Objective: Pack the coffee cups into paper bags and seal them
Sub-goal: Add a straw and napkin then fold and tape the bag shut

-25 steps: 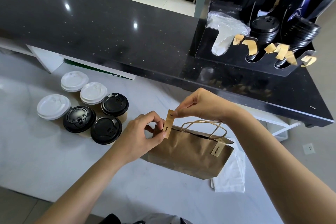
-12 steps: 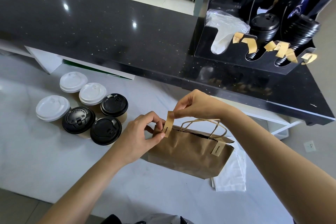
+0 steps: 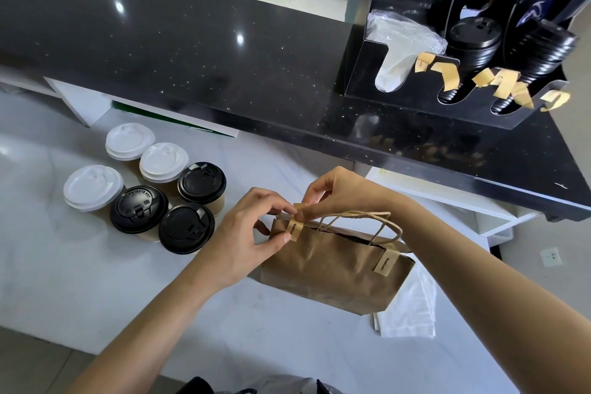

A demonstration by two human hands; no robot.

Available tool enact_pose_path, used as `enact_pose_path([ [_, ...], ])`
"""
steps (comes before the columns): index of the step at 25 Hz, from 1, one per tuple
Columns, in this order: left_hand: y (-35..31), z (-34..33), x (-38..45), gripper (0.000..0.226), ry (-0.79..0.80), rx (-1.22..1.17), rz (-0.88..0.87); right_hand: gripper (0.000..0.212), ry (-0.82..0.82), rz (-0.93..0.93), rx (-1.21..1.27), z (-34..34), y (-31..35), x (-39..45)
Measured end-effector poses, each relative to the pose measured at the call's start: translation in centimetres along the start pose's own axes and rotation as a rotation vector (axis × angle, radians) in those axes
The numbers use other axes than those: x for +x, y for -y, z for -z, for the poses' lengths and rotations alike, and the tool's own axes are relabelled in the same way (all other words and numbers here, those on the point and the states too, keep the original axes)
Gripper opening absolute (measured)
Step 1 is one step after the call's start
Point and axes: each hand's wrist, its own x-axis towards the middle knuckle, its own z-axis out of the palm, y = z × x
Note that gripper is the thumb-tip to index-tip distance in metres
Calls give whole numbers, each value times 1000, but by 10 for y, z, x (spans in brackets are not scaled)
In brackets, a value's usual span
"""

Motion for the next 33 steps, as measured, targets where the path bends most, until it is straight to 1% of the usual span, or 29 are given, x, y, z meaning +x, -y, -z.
enact_pose_path([
  [6, 1, -1, 0, 39, -1, 15, -8, 24, 14, -26, 4, -1, -1, 2],
  [11, -2, 1, -1, 39, 30, 31, 0, 24, -42, -126, -30, -7, -10, 8],
  [16, -2, 1, 1, 33, 76, 136, -8, 26, -91, -129, 24, -12, -20, 6],
  [20, -2, 0, 3, 26, 89, 169, -38, 25, -257, -150, 143, -1, -32, -11],
  [22, 0, 0, 4, 20, 93, 159, -52, 20, -346, -159, 239, 0, -42, -27],
  [25, 5, -3, 4, 28, 57, 166, -60, 12, -482, -167, 360, -6, -53, -52],
  [30, 11, -7, 6, 24, 8, 178, -101, 17, -735, -158, 478, -18, -62, -88],
  [33, 11, -10, 6, 24, -8, 181, -110, 20, -802, -136, 552, -32, -65, -108],
])
